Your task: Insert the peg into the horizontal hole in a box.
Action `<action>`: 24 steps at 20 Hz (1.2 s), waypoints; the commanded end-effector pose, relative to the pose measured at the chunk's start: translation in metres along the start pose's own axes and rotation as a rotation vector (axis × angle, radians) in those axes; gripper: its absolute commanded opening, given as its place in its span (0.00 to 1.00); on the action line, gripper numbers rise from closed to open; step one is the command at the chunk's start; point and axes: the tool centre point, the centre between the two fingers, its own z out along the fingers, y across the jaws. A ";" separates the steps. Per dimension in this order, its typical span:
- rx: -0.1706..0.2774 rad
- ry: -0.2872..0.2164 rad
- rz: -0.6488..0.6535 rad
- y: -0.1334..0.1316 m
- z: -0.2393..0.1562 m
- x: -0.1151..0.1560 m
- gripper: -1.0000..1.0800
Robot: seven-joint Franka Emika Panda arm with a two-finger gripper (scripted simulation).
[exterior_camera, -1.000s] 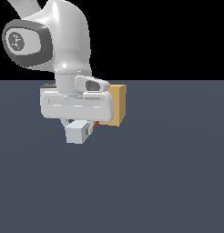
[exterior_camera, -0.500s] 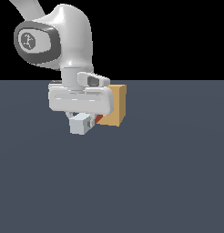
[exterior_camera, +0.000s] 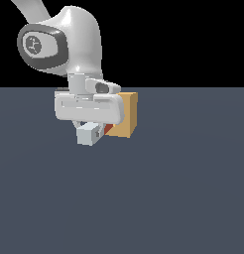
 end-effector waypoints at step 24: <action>-0.006 0.003 -0.001 0.002 -0.004 0.087 0.00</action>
